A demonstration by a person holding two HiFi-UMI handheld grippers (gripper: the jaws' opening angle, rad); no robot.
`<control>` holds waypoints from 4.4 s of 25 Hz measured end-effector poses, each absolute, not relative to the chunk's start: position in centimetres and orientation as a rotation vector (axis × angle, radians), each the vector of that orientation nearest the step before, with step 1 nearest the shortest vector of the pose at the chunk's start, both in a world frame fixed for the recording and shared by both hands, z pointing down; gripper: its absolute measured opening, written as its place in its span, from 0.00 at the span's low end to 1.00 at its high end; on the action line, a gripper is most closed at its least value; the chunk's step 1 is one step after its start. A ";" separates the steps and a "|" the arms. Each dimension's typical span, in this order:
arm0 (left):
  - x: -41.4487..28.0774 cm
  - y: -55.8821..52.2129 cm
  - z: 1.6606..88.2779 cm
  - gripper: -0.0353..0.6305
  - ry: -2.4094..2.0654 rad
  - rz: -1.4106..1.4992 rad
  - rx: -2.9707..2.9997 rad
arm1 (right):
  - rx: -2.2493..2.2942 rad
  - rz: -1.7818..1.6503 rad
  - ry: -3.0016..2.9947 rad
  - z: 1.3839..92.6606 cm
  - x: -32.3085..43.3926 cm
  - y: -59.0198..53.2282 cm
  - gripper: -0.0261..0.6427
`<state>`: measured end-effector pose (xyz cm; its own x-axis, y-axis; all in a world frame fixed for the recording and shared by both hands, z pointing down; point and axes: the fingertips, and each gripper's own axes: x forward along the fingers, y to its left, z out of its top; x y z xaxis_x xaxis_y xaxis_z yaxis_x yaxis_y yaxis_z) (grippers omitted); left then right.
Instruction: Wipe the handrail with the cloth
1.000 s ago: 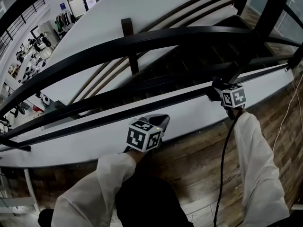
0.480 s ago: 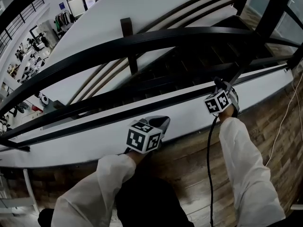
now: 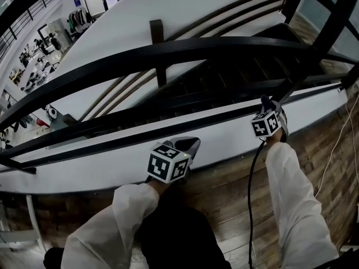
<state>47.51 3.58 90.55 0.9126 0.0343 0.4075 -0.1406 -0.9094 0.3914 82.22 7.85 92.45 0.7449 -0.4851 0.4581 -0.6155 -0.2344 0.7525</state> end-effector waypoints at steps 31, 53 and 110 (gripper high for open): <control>5.0 -3.6 56.4 0.05 -0.501 0.466 2.669 | 1.651 0.459 -1.435 60.0 26.6 6.9 0.19; -3.3 0.5 28.6 0.05 -0.955 0.431 2.720 | 1.880 0.271 -1.917 25.8 16.4 7.6 0.19; -0.4 15.6 15.3 0.05 -0.903 0.181 2.983 | 2.014 -0.024 -2.055 14.4 12.3 21.7 0.19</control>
<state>-0.44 15.61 15.32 0.8261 -0.5513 0.1167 -0.5536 -0.8327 -0.0147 12.28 21.72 14.44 -0.0026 -0.9845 0.1754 -0.9802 0.0372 0.1946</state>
